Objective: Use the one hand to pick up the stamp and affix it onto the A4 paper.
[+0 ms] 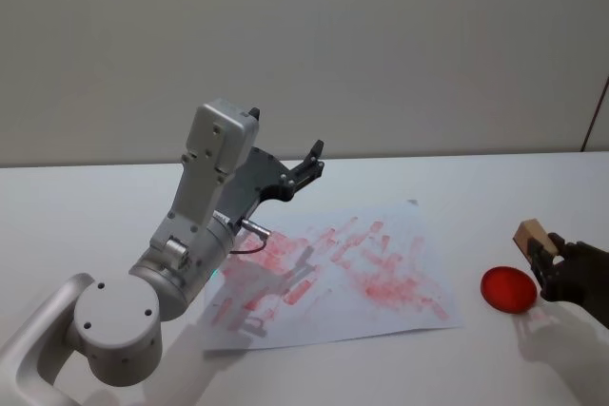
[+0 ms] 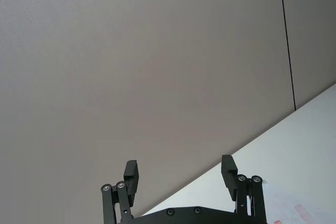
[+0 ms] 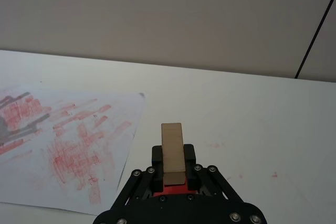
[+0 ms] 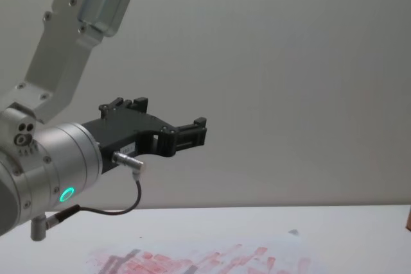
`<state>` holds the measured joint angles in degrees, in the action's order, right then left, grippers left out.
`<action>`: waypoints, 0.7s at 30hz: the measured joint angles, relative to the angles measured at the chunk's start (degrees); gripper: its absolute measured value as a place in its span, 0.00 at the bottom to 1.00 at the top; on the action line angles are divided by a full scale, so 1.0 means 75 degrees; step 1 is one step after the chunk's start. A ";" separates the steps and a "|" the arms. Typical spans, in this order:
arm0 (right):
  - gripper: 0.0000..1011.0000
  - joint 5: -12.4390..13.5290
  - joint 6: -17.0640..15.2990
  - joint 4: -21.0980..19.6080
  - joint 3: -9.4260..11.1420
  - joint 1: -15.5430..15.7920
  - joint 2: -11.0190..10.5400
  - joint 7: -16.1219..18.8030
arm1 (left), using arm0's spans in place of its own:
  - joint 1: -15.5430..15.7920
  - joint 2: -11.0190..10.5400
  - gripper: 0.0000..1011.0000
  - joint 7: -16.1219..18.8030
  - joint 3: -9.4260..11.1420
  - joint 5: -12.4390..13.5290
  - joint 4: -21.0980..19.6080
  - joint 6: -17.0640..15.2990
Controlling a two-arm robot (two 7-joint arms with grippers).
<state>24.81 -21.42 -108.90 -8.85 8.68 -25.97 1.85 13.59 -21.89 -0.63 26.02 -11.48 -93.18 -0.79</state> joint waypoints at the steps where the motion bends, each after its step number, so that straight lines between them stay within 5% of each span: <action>1: 0.21 0.0000 0.0000 0.0000 0.0000 0.0000 0.0000 0.0000 | 0.0000 0.0000 0.99 0.0000 0.0000 0.0000 0.0000 0.0000; 21: 0.21 -0.0570 -0.0452 0.0889 -0.0250 -0.0616 0.0206 0.0822 | 0.0000 0.0000 0.99 0.0001 0.0000 0.0000 0.0000 0.0000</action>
<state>20.53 -24.81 -102.24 -10.72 4.06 -24.43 8.02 13.59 -21.89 -0.62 26.03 -11.48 -93.18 -0.80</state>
